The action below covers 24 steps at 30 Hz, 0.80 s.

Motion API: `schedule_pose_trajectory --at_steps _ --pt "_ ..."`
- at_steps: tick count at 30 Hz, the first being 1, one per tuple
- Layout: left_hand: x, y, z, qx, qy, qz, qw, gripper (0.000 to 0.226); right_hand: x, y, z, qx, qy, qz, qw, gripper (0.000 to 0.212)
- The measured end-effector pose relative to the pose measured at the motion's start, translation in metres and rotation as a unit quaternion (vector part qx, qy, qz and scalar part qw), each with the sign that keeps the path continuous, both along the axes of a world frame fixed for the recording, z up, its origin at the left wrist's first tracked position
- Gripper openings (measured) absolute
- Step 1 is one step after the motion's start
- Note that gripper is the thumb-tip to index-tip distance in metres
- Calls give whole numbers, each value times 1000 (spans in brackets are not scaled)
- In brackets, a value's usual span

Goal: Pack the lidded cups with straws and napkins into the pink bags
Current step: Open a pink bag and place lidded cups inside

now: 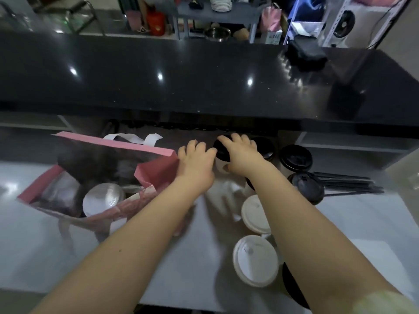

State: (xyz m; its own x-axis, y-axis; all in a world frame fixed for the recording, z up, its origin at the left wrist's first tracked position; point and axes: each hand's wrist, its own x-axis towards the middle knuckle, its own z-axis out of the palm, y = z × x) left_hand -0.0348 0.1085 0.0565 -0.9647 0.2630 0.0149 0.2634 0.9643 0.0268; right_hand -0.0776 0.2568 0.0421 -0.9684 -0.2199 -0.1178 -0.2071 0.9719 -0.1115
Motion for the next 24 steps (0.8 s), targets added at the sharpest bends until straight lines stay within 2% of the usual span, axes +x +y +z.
schedule_pose_trajectory --at_steps 4,7,12,17,24 --pt "-6 -7 -3 -33 3 6 999 52 -12 -9 -7 44 -15 -7 999 82" --pt "-6 -8 -7 -44 9 5 999 51 -14 -9 -10 53 12 10 998 74" --pt "-7 -9 -8 -49 13 28 998 50 -4 -6 -16 24 32 39 998 83" --pt "-6 -12 -8 -51 14 24 998 50 10 -4 -17 30 55 64 996 81" --pt "-4 -8 14 -38 49 13 998 48 42 13 18 -57 98 37 993 81"
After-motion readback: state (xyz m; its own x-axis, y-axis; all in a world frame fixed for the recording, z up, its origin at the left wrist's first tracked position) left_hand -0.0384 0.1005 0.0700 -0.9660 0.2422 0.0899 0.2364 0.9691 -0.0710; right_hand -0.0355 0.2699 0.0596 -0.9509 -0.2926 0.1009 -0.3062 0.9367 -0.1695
